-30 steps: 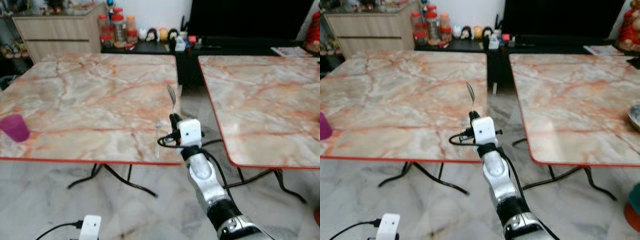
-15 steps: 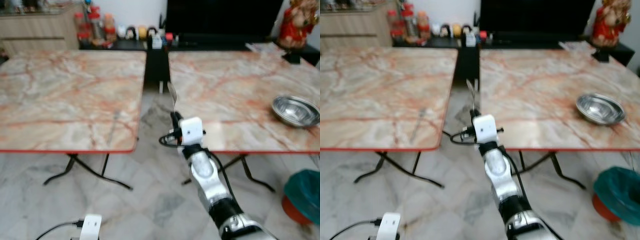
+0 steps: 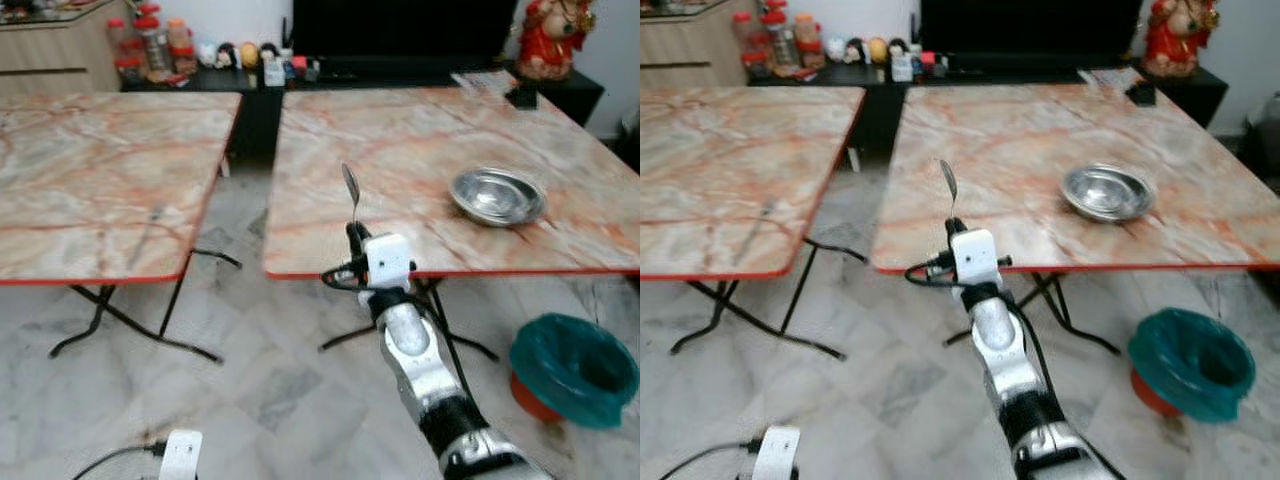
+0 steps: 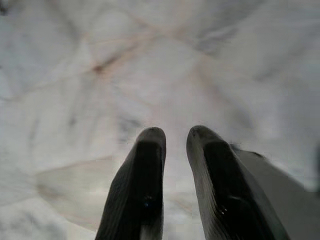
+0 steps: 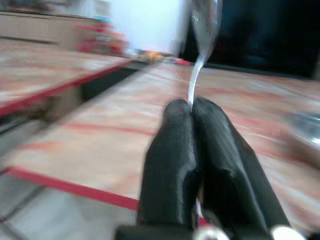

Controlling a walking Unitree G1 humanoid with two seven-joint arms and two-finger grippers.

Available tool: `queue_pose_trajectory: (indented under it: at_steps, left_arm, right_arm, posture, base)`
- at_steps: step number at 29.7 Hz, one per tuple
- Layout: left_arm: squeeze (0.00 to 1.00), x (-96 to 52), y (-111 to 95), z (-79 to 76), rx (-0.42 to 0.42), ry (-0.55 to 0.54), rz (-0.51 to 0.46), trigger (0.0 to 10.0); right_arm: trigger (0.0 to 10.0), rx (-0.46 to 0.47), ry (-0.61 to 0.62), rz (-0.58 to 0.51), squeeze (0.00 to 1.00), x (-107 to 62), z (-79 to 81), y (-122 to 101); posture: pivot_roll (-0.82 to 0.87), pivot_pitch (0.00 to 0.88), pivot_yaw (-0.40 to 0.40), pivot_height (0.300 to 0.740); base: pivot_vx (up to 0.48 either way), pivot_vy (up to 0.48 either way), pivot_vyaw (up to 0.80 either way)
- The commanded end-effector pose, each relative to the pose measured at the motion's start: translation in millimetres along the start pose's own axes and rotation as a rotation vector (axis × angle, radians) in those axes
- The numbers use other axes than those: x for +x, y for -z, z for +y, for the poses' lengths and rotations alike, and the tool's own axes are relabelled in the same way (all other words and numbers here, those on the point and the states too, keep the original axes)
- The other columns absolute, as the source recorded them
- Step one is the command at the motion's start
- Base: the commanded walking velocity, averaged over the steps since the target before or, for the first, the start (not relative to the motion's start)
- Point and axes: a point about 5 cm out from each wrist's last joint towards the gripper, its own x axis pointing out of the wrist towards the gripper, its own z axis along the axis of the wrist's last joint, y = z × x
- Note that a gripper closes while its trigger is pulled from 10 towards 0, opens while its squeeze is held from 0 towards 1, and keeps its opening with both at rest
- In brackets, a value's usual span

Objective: Setting the table

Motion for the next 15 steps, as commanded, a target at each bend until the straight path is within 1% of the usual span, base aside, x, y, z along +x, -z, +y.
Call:
queue_pose_trajectory:
  at_steps: [1,12,14,15]
  left_arm:
    - [0.00,0.0,3,9.8,0.007,-0.023,0.013,10.0]
    - [0.00,0.4,2,11.7,0.007,-0.028,0.009,10.0]
    - [0.00,0.3,3,11.4,-0.015,-0.019,0.018,10.0]
    - [0.00,0.1,4,9.4,-0.024,0.000,0.025,10.0]
  right_arm:
    - [10.0,0.020,-0.015,-0.033,0.00,6.0,9.0,-9]
    - [10.0,-0.016,0.006,-0.004,0.00,7.7,0.1,-7]
    - [10.0,-0.017,0.006,0.000,0.00,7.6,-0.7,-7]
    - [10.0,-0.027,0.008,0.011,0.00,7.6,-1.2,-5]
  posture:
    - [0.01,0.019,0.018,0.740]
    - [0.00,0.004,0.017,0.740]
    - [0.00,0.000,0.015,0.740]
    - [0.00,0.000,0.015,0.740]
  base:
    - [0.000,-0.412,0.00]
    - [0.000,-0.409,0.00]
    - [0.000,-0.326,0.00]
    - [0.000,0.000,0.00]
